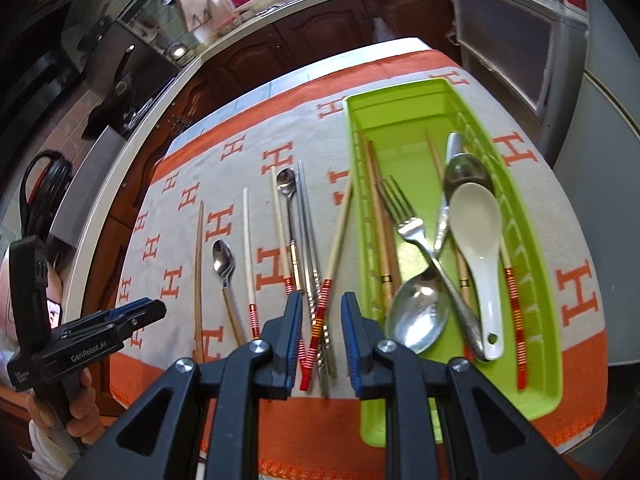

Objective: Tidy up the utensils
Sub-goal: 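Move both tools back toward the wooden chopstick and wooden-handled spoon, then grasp a plain wooden chopstick with the left tool while the right tool grasps the wooden-handled spoon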

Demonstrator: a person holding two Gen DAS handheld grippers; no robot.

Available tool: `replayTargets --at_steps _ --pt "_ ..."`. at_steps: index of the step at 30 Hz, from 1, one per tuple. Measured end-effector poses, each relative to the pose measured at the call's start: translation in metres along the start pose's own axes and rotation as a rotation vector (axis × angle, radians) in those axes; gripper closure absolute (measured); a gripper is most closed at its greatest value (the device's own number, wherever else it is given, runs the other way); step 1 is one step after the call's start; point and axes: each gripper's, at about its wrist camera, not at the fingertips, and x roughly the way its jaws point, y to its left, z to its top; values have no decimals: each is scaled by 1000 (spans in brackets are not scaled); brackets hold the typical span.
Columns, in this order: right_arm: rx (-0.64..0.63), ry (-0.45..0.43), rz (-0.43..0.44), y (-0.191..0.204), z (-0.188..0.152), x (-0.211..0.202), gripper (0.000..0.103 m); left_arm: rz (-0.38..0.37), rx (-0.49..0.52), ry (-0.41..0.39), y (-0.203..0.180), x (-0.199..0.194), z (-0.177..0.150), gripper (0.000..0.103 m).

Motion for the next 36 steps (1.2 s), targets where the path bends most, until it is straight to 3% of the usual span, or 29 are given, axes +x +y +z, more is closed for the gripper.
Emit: replayTargets --at_steps 12,18,26,27,29,36 --pt "-148 42 35 42 1 20 83 13 -28 31 3 33 -4 75" --pt "-179 66 35 48 0 28 84 92 -58 61 -1 54 -3 75" --pt "-260 83 56 68 -2 39 84 217 -19 -6 -23 60 -4 76" --pt "-270 84 58 70 -3 40 84 204 -22 -9 -23 59 -4 79" --pt "-294 90 67 76 -4 45 84 189 -34 -15 -17 58 -4 97" --pt "-345 115 76 91 -5 64 84 124 -151 -48 11 49 -10 98"
